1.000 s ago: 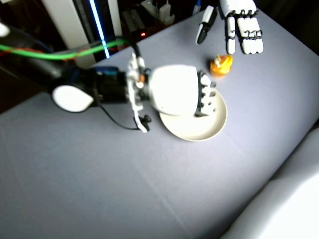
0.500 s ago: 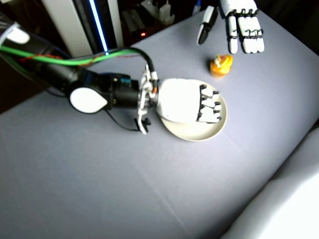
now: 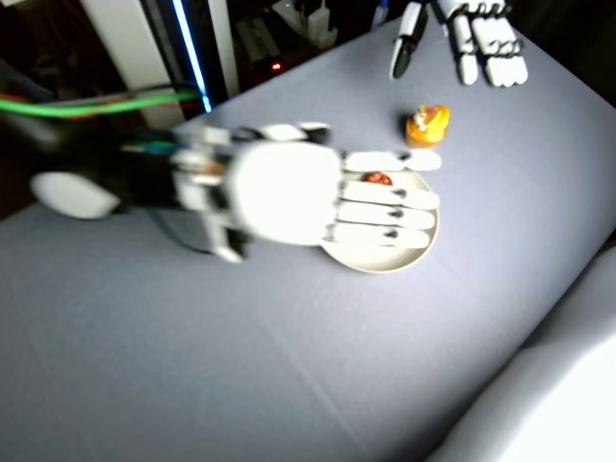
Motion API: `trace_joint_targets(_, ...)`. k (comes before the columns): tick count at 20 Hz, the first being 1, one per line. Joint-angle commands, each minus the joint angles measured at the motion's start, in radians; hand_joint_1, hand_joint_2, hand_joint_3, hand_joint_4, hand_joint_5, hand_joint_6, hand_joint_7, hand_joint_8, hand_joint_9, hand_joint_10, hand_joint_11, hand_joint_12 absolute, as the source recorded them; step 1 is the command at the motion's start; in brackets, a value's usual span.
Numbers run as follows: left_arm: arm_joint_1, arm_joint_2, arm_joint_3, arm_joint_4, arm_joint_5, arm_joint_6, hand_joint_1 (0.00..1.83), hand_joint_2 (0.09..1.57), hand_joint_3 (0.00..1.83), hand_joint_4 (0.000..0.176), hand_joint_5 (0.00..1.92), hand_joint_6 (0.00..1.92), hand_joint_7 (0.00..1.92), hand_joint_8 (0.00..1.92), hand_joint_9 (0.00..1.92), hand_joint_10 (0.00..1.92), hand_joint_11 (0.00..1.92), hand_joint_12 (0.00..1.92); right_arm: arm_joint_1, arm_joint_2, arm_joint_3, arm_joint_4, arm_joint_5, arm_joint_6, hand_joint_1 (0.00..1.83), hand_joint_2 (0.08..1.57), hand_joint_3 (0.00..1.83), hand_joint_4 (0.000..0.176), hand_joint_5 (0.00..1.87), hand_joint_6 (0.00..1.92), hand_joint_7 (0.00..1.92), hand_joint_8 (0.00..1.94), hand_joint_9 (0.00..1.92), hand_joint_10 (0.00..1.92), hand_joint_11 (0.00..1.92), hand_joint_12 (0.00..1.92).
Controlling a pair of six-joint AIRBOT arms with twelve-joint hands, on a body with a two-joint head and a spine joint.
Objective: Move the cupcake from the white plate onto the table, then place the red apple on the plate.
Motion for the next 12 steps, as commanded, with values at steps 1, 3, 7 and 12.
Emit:
trace_joint_targets(1,0.013,0.013,-0.001,0.005,-0.208,-0.036,0.78,0.93,0.00,0.091,0.00,0.00,0.03,0.01,0.05,0.02,0.12,0.05,-0.031,0.036,-0.022,0.082,0.270,-0.003,0.85,0.88,0.00,0.176,0.00,0.00,0.00,0.00,0.00,0.00,0.00,0.00)
trace_joint_targets(3,0.041,0.022,-0.001,0.000,-0.295,-0.092,0.59,1.17,0.02,0.142,0.31,0.02,0.08,0.00,0.07,0.00,0.10,0.08,-0.122,0.086,-0.068,0.168,0.435,-0.015,0.73,1.02,0.02,0.065,0.00,0.00,0.09,0.01,0.10,0.02,0.09,0.04)
trace_joint_targets(7,0.027,0.047,-0.015,0.039,-0.420,-0.126,0.24,1.29,0.01,0.160,0.25,0.01,0.05,0.00,0.02,0.00,0.00,0.00,-0.233,0.117,-0.131,0.239,0.694,-0.047,0.54,1.23,0.00,0.088,0.44,0.00,0.25,0.01,0.26,0.00,0.03,0.01)
trace_joint_targets(12,-0.113,0.082,-0.003,0.133,-0.420,-0.092,0.19,1.43,0.00,0.000,0.34,0.02,0.39,0.05,0.47,0.15,0.27,1.20,-0.201,0.188,-0.228,0.160,0.704,-0.186,0.72,1.21,0.01,0.000,0.37,0.00,0.32,0.01,0.22,0.01,0.03,0.06)
